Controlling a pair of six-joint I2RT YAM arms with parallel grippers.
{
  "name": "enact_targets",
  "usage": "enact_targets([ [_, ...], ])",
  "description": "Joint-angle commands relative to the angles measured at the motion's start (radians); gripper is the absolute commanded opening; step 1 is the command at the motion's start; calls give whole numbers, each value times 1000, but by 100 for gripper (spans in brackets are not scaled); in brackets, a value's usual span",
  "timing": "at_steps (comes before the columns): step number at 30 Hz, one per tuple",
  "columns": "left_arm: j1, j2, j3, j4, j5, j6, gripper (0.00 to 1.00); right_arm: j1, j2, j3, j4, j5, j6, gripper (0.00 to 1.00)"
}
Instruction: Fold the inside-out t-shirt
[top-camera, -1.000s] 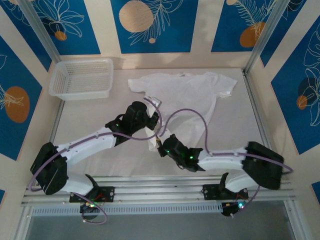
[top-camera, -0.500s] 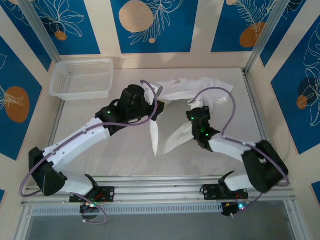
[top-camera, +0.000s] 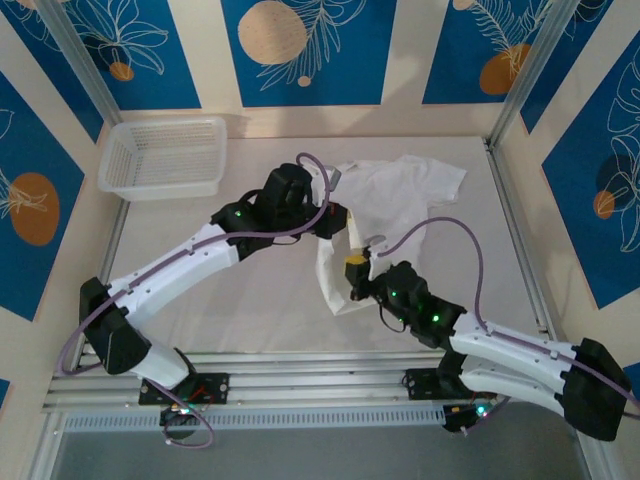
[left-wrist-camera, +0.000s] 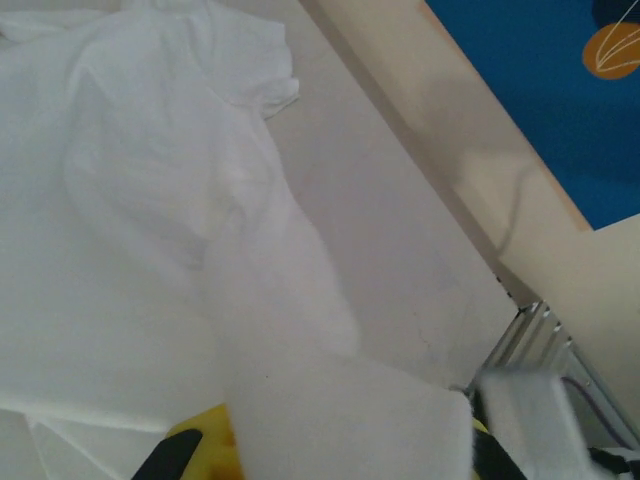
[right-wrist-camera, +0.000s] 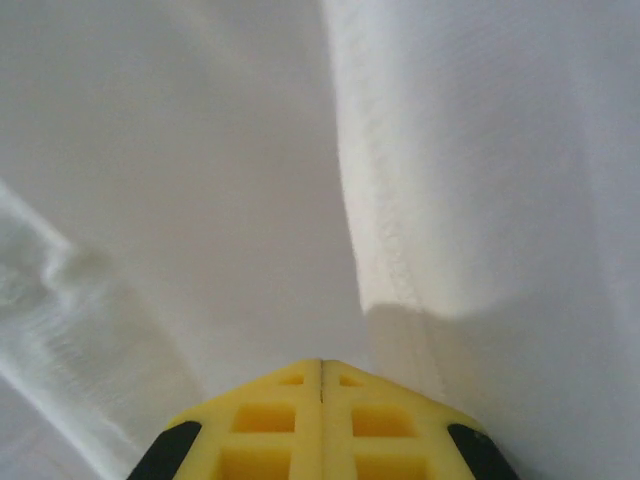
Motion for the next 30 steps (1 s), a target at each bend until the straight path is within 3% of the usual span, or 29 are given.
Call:
enact_targets([
  [1, -19, 1, 62, 4, 45, -25, 0, 15, 113, 62, 101, 61, -136, 0],
  [7, -36, 0, 114, -29, 35, -3, 0, -56, 379, 127, 403, 468, -422, 0],
  [14, -54, 33, 195, -65, 40, 16, 0, -212, 448, 164, 415, 539, -440, 0],
  [16, -60, 52, 229, -47, 53, -13, 0, -217, 447, 159, 425, 519, -431, 0],
  [19, -68, 95, 292, -43, 70, -35, 0, -166, 457, 101, 504, 385, -396, 0],
  [24, -71, 124, 349, -62, 11, -27, 0, -42, 583, 57, 734, 411, -542, 0],
  [26, -75, 130, 360, -48, 44, -32, 0, -56, 599, 104, 621, 368, -502, 0],
  [28, -85, 135, 375, -46, 78, -30, 0, -110, 579, 173, 393, 344, -338, 0],
  [30, -99, 134, 386, -59, 84, -12, 0, -206, 530, 197, 219, 232, -137, 0],
])
